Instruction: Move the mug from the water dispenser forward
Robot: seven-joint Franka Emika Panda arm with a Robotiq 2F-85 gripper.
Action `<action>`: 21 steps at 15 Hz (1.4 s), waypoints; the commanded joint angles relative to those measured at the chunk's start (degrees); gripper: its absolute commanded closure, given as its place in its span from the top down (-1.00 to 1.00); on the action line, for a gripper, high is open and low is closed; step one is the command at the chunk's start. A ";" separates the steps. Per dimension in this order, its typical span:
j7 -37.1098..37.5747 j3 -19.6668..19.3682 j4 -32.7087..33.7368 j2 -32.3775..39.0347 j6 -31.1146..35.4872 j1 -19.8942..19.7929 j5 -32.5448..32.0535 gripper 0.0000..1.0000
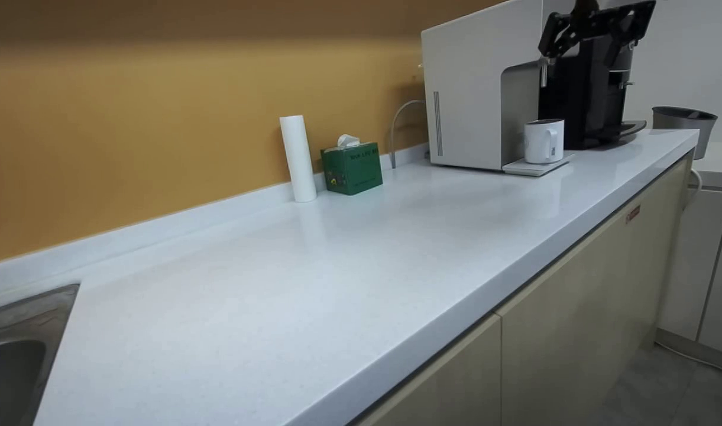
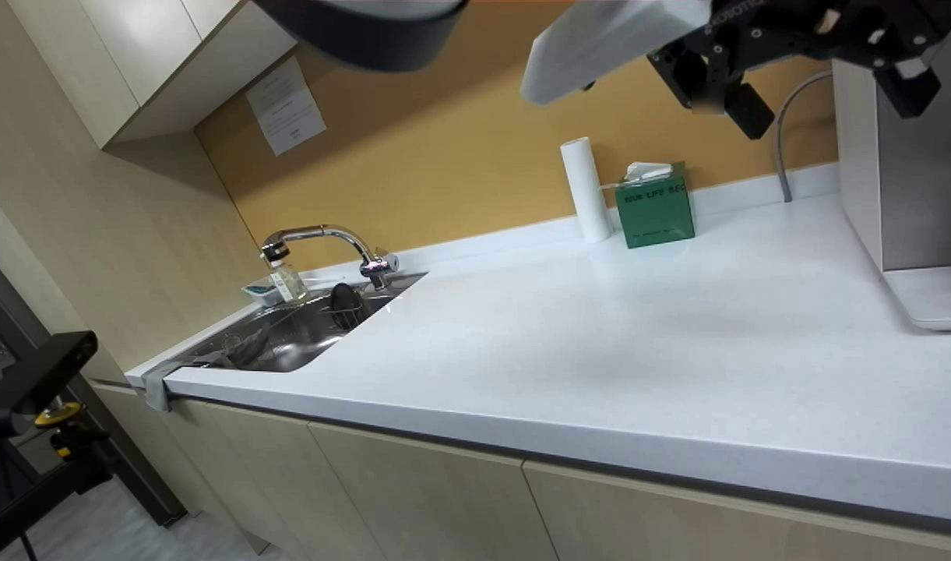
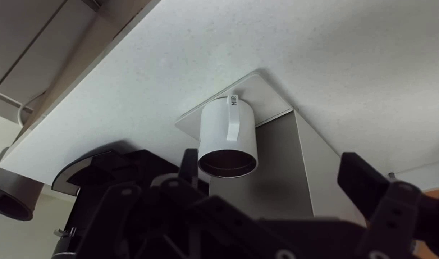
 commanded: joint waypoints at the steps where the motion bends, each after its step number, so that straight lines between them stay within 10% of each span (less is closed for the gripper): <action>1: 4.69 0.54 1.36 2.53 2.93 -3.04 -5.56 1.00; 21: 16.69 -1.39 10.36 15.67 16.10 -6.71 -22.24 1.00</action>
